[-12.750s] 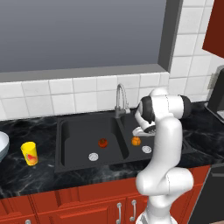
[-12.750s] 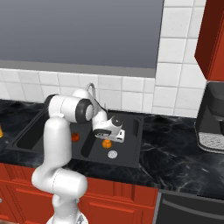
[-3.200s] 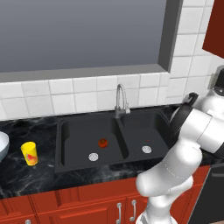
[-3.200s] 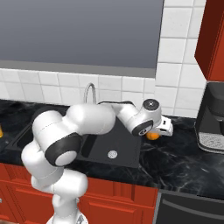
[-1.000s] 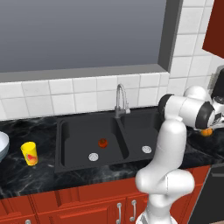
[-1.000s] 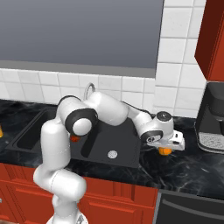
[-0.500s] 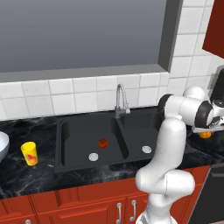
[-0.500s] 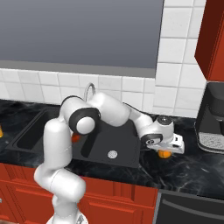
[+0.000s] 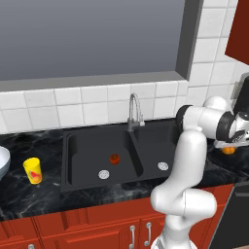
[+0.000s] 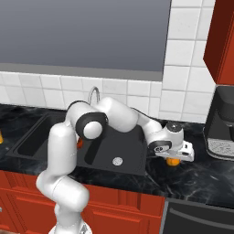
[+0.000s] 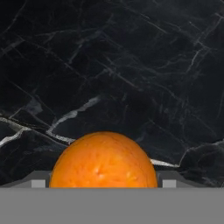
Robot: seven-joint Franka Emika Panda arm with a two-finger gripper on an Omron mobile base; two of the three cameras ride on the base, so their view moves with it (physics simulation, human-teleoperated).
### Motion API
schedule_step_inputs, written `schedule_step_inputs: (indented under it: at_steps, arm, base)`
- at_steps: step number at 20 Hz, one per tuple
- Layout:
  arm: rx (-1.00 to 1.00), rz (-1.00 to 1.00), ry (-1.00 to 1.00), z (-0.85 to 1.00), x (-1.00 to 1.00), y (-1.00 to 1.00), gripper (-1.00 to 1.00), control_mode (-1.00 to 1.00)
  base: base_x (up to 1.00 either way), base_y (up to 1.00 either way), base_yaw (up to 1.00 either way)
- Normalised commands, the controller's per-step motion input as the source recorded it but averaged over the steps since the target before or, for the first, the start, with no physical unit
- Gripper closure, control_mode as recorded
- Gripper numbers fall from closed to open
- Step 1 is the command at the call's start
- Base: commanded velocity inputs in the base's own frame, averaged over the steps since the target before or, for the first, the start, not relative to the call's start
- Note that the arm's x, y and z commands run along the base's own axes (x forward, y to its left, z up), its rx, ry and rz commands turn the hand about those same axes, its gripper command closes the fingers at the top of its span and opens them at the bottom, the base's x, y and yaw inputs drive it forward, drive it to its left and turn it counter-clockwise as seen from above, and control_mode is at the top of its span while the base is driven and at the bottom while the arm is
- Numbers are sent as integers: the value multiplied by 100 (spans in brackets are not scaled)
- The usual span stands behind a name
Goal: Remove the tomato and orange from the sink. Then move the bowl and cup from the counter to the sink for washing.
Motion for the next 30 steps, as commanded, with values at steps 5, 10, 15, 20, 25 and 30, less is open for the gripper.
schedule_step_inputs:
  at_steps: [5,10,15,20,25,30]
  arm:
    - [0,0,0,-12,6,-19,100,-100]
    - [0,0,0,-20,5,-7,100,-100]
    - [0,0,0,-26,2,-4,100,-100]
    - [0,0,0,-31,3,0,100,-100]
    - [0,0,0,-24,7,-1,100,-100]
    - [0,0,0,-26,4,-1,100,-100]
  base:
    - [0,0,0]
    - [0,0,0]
    - [0,0,0]
    - [0,0,0]
    - [0,0,0]
    - [0,0,0]
